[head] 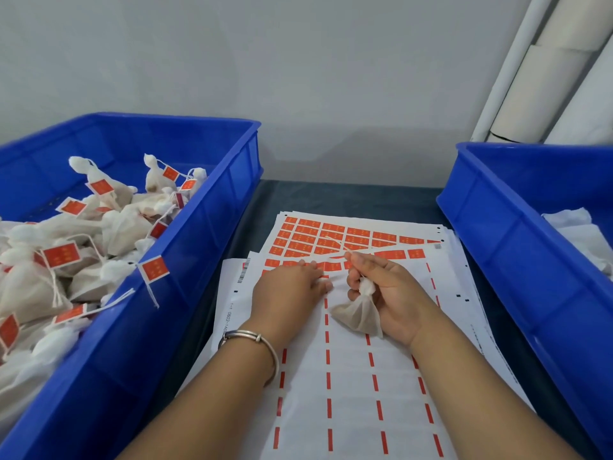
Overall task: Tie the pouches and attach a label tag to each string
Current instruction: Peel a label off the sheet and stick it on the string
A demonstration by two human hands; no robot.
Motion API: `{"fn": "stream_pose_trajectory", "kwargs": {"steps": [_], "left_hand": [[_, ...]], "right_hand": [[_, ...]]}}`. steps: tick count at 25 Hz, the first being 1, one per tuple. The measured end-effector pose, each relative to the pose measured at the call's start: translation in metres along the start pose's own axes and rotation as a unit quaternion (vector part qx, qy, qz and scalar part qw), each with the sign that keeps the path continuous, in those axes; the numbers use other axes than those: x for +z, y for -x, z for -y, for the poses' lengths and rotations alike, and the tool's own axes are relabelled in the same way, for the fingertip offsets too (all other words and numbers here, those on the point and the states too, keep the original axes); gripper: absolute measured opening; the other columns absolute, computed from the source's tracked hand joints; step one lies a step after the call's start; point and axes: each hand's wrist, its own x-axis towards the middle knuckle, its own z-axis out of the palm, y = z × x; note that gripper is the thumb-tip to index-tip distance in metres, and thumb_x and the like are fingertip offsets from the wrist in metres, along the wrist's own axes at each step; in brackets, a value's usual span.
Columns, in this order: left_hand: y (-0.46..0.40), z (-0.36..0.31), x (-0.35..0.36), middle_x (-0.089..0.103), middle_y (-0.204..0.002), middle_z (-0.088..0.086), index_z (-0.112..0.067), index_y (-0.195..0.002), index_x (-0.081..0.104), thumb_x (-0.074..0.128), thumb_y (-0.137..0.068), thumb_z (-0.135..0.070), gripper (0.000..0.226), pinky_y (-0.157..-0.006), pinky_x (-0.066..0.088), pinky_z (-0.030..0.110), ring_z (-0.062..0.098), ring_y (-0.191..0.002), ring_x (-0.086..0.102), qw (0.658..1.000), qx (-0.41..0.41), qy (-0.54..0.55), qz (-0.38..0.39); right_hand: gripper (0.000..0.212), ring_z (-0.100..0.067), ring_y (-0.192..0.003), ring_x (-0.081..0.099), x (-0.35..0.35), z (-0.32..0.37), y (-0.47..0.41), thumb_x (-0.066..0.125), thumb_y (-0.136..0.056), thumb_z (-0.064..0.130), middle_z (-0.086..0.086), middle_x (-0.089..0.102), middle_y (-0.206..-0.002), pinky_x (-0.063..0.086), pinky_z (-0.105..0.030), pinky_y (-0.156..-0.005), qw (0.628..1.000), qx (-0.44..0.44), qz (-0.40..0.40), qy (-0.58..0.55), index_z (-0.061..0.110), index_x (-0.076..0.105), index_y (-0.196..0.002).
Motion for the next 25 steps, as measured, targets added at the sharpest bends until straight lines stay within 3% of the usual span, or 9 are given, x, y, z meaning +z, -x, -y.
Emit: {"fn": "stream_pose_trajectory", "kwargs": {"steps": [2,5,12,15,19,21,25], "left_hand": [[0.002,-0.001,0.000,0.066,-0.112,-0.012,-0.034,-0.112,0.065,0.043,-0.093,-0.053,0.035,-0.071,0.047,0.023,0.012,-0.093,0.061,1.000,0.001,0.006,-0.020],[0.003,-0.003,-0.002,0.068,-0.092,-0.012,-0.033,-0.104,0.068,0.044,-0.093,-0.052,0.032,-0.072,0.051,0.025,0.009,-0.079,0.059,0.999,0.002,0.008,-0.037],[0.000,-0.001,0.000,0.066,-0.088,-0.011,-0.031,-0.100,0.067,0.039,-0.097,-0.044,0.031,-0.070,0.046,0.021,0.008,-0.074,0.057,0.998,0.028,-0.012,-0.057],[-0.001,0.000,0.003,0.068,-0.093,-0.010,-0.031,-0.101,0.068,0.041,-0.097,-0.042,0.030,-0.070,0.042,0.018,0.007,-0.073,0.055,0.997,0.019,0.015,-0.075],[-0.004,-0.001,0.006,0.069,-0.089,-0.009,-0.027,-0.098,0.072,0.047,-0.094,-0.041,0.029,-0.073,0.050,0.024,0.009,-0.075,0.057,0.990,-0.030,0.104,-0.089],[-0.006,-0.001,0.006,0.067,-0.082,-0.007,-0.022,-0.087,0.073,0.050,-0.093,-0.037,0.028,-0.070,0.051,0.026,0.011,-0.074,0.056,0.984,-0.055,0.136,-0.101],[-0.008,0.001,-0.001,0.051,-0.065,-0.022,-0.027,-0.065,0.058,0.057,-0.090,-0.031,0.025,-0.053,0.034,0.011,0.007,-0.063,0.054,0.939,-0.166,0.255,-0.160]], "right_hand": [[0.017,-0.011,-0.052,0.059,0.000,0.000,0.000,0.068,-0.075,0.027,-0.004,0.065,-0.067,0.051,-0.021,-0.052,1.000,-0.007,0.001,0.012,0.016,0.077,-0.084],[0.017,-0.011,-0.053,0.059,0.000,0.001,0.000,0.068,-0.071,0.028,-0.004,0.065,-0.066,0.051,-0.022,-0.052,1.000,-0.011,0.014,0.023,0.017,0.078,-0.080],[0.018,-0.010,-0.056,0.059,-0.002,0.000,-0.002,0.068,-0.069,0.028,-0.003,0.065,-0.066,0.051,-0.022,-0.054,0.999,-0.016,0.026,0.019,0.018,0.078,-0.080],[0.014,-0.011,-0.056,0.059,-0.003,0.000,-0.002,0.066,-0.078,0.025,-0.003,0.065,-0.067,0.051,-0.022,-0.053,0.999,-0.020,0.026,0.021,0.018,0.078,-0.080],[0.017,-0.011,-0.054,0.060,-0.002,0.000,-0.002,0.062,-0.086,0.022,-0.003,0.065,-0.066,0.050,-0.022,-0.052,0.999,-0.027,0.024,0.027,0.020,0.078,-0.079],[0.017,-0.011,-0.055,0.060,-0.001,0.000,-0.002,0.062,-0.086,0.023,-0.002,0.066,-0.068,0.051,-0.023,-0.053,0.999,-0.024,0.021,0.031,0.021,0.078,-0.079],[0.013,-0.011,-0.066,0.067,0.001,0.003,0.000,0.067,-0.078,0.033,0.003,0.073,-0.078,0.054,-0.024,-0.058,0.997,-0.041,-0.007,0.069,0.026,0.078,-0.080]]}}
